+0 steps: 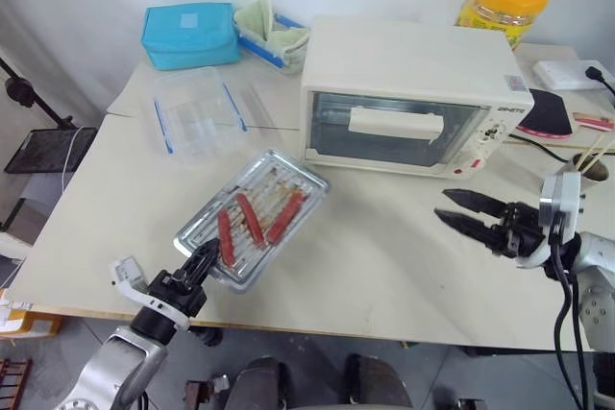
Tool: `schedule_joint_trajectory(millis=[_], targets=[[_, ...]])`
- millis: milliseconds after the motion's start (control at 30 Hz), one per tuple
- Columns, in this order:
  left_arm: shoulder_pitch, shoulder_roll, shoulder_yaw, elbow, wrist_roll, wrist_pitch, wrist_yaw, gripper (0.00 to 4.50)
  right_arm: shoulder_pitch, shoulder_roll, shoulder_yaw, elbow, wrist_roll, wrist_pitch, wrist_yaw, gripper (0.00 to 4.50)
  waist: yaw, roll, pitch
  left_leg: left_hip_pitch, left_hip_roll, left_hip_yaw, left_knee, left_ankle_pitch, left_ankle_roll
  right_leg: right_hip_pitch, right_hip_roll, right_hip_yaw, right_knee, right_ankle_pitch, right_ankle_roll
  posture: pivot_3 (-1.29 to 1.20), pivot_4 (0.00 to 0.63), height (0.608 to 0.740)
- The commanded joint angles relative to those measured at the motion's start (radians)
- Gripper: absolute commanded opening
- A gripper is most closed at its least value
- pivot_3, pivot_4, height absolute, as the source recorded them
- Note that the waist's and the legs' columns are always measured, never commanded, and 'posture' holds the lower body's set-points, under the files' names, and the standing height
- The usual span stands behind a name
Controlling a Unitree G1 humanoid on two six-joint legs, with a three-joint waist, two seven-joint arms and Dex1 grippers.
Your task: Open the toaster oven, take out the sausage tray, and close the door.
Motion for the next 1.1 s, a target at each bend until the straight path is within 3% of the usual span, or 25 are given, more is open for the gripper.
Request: schedule_joint_trajectory(millis=[33, 133, 367, 500, 633, 900, 1033, 1100], targets=[[-0.105, 0.130, -0.030, 0.135, -0.024, 0.174, -0.099, 0.00, 0.116, -0.024, -0.067, -0.120, -0.006, -0.044, 0.019, 3.34, 0.006, 0.000, 0.000, 0.001, 0.000, 0.000, 0.000, 0.000, 0.000, 0.000, 0.000, 0.000, 0.000, 0.000, 0.000, 0.00, 0.150, 0.740], [-0.236, 0.243, -0.094, 0.282, -0.024, 0.301, -0.141, 0.00, 0.223, -0.017, -0.115, -0.178, -0.004, -0.045, -0.004, 4.39, 0.006, 0.000, 0.000, 0.000, 0.000, -0.002, 0.000, 0.000, -0.001, -0.001, 0.000, 0.002, 0.003, 0.000, 0.000, 0.00, 0.150, 0.740], [-0.638, 0.320, -0.308, 0.624, -0.024, 0.473, -0.152, 0.00, 0.481, 0.038, -0.264, -0.317, 0.010, -0.051, -0.059, 4.45, 0.008, 0.001, -0.001, 0.000, -0.001, -0.002, -0.002, 0.000, -0.002, -0.001, 0.000, 0.002, 0.008, 0.000, 0.000, 0.00, 0.150, 0.740], [-0.818, 0.289, -0.395, 0.782, 0.062, 0.530, -0.182, 0.00, 0.609, 0.083, -0.337, -0.373, 0.017, -0.060, -0.071, 4.45, 0.007, 0.001, 0.000, 0.002, -0.002, 0.000, -0.005, 0.001, -0.002, -0.002, 0.001, 0.000, 0.007, 0.001, 0.002, 0.00, 0.150, 0.740], [-0.964, 0.224, -0.458, 0.901, 0.250, 0.591, -0.281, 0.00, 0.741, 0.149, -0.408, -0.390, 0.010, -0.087, -0.075, 4.45, 0.011, 0.000, 0.000, 0.002, -0.003, 0.002, -0.007, 0.002, -0.002, -0.002, 0.003, 0.001, 0.003, 0.002, 0.004, 0.00, 0.150, 0.740], [-1.090, 0.062, -0.473, 1.010, 0.600, 0.570, -0.426, 0.00, 0.843, 0.219, -0.409, -0.446, 0.009, -0.119, -0.113, 4.45, 0.008, 0.001, -0.001, 0.003, -0.001, 0.005, -0.009, 0.003, -0.005, -0.002, 0.005, 0.003, 0.000, 0.003, 0.005, 0.00, 0.150, 0.740], [-1.130, 0.032, -0.464, 1.046, 0.731, 0.577, -0.502, 0.00, 0.854, 0.224, -0.403, -0.459, 0.016, -0.118, -0.122, 4.45, 0.028, 0.001, -0.001, 0.004, -0.002, 0.004, -0.009, 0.001, -0.010, -0.002, 0.003, 0.004, -0.001, 0.003, 0.005, 0.00, 0.150, 0.740], [-1.149, 0.040, -0.467, 1.043, 0.789, 0.585, -0.553, 0.65, 0.852, 0.222, -0.398, -0.453, 0.016, -0.124, -0.119, 4.50, 0.032, 0.001, -0.001, 0.004, -0.003, 0.004, -0.009, 0.001, -0.010, -0.002, 0.002, 0.004, -0.001, 0.003, 0.005, 0.00, 0.150, 0.740]])
